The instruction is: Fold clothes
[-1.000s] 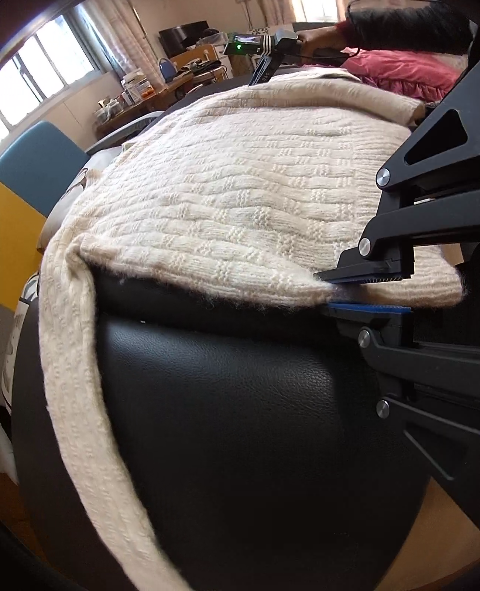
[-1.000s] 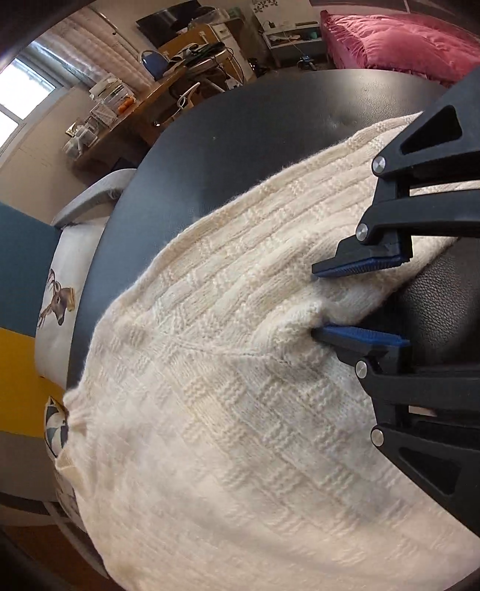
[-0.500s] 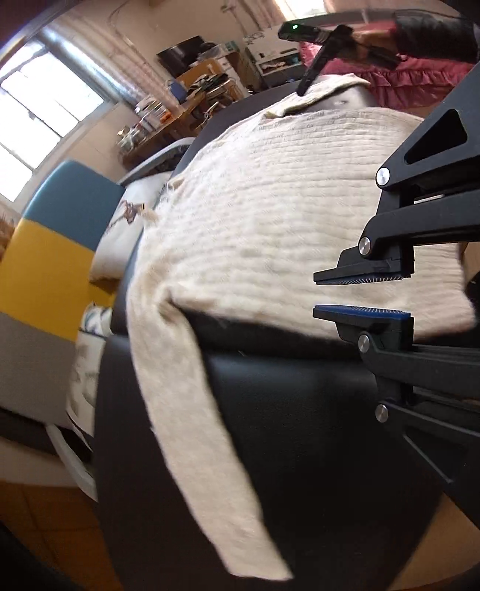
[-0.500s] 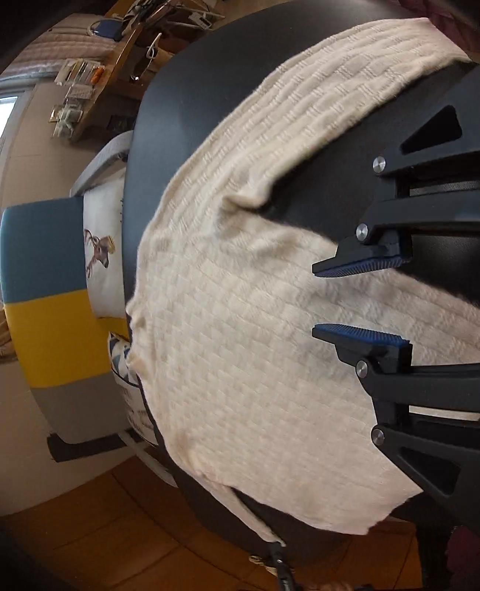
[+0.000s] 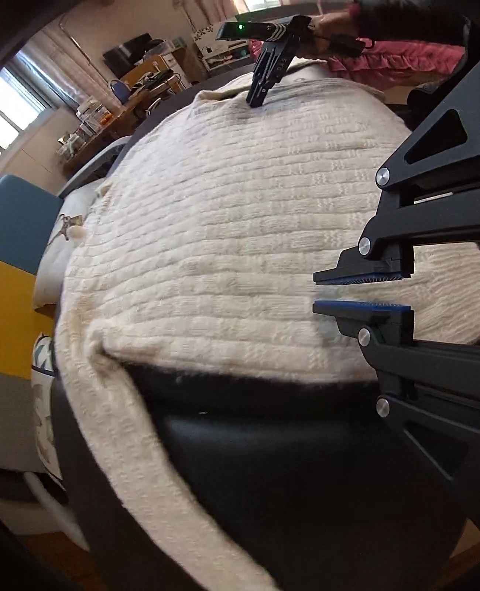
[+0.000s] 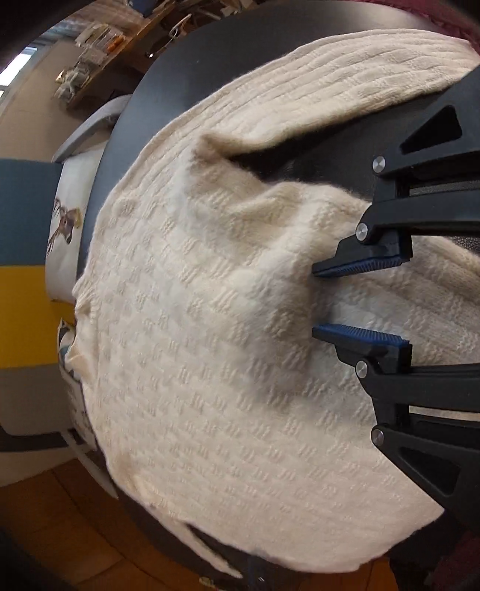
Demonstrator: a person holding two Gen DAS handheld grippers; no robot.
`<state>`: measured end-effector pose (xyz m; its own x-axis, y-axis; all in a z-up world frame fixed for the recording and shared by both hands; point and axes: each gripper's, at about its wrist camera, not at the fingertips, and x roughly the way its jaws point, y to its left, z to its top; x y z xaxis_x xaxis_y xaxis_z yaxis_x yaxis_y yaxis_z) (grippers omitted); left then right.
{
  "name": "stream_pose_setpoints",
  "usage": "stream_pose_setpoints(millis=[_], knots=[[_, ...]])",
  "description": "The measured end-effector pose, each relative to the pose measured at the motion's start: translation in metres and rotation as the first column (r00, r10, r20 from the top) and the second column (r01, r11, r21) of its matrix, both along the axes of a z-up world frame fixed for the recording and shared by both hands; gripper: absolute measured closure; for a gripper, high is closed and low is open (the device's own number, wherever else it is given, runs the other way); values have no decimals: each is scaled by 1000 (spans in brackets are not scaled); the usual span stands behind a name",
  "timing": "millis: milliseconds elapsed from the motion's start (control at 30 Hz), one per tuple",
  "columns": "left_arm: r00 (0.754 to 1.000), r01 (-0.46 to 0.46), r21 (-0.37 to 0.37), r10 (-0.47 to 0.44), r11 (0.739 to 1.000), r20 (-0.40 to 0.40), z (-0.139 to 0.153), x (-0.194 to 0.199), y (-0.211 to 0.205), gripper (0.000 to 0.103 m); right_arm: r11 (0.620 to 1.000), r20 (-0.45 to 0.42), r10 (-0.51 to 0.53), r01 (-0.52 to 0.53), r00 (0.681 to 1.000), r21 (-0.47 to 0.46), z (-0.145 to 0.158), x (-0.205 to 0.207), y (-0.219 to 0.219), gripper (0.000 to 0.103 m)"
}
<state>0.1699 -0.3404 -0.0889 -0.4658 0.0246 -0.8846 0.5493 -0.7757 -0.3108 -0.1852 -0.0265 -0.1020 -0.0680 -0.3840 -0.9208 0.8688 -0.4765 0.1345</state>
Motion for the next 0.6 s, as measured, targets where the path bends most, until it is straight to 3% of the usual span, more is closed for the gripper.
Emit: stream_pose_setpoints(millis=[67, 200, 267, 367, 467, 600], knots=[[998, 1, -48, -4, 999, -56, 23, -16, -14, 93, 996, 40, -9, 13, 999, -86, 24, -24, -5, 77], [983, 53, -187, -84, 981, -164, 59, -89, -50, 93, 971, 89, 10, 12, 996, -239, 55, -83, -26, 76], [969, 107, -269, -161, 957, -189, 67, -133, -67, 92, 966, 88, 48, -24, 995, -256, 62, -111, -45, 76], [944, 230, -359, -297, 904, -141, 63, -202, -87, 89, 968, 95, 120, -95, 988, -232, 59, -147, -82, 76], [916, 347, -351, -395, 870, -73, 42, -257, -108, 80, 971, 116, 178, -156, 977, -180, 41, -175, -121, 75], [886, 443, -282, -464, 851, -9, 10, -295, -124, 72, 966, 190, 249, -229, 950, -124, 12, -204, -167, 72]])
